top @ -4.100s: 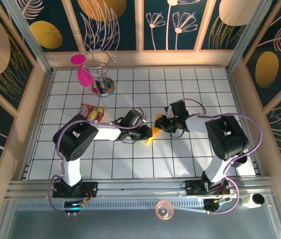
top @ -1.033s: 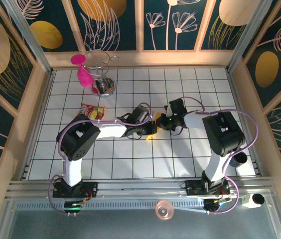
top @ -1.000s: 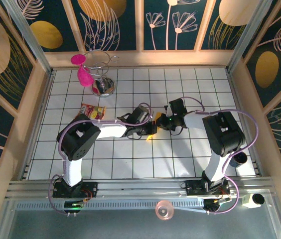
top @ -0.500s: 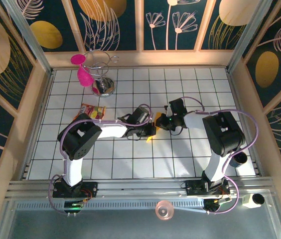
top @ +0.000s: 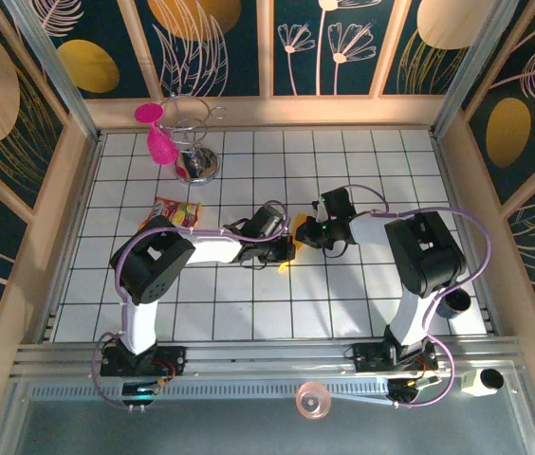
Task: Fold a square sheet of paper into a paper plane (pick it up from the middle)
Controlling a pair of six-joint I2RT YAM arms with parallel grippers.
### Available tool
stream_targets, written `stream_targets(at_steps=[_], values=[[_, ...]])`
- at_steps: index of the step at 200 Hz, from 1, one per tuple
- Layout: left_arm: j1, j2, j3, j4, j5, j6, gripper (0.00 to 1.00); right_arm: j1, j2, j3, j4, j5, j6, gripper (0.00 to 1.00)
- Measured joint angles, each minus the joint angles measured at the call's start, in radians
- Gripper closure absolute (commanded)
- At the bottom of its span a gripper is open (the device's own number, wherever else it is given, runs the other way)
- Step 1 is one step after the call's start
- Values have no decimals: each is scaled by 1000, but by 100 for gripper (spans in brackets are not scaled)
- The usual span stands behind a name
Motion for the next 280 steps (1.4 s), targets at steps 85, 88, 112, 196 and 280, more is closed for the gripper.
stream_targets(at_steps=[85, 88, 112, 196, 280], values=[[0, -36, -69, 45, 0, 1, 100, 0, 7, 0, 2, -18, 0, 88], [0, -40, -74, 45, 1, 1, 100, 0, 7, 0, 2, -20, 0, 88], [0, -64, -100, 34, 1, 7, 100, 0, 9, 1, 3, -23, 0, 88], [-22, -122, -145, -23, -27, 19, 100, 0, 12, 1, 7, -31, 0, 88], [-48, -165, -149, -131, -79, 52, 100, 0, 14, 1, 10, -35, 5, 88]])
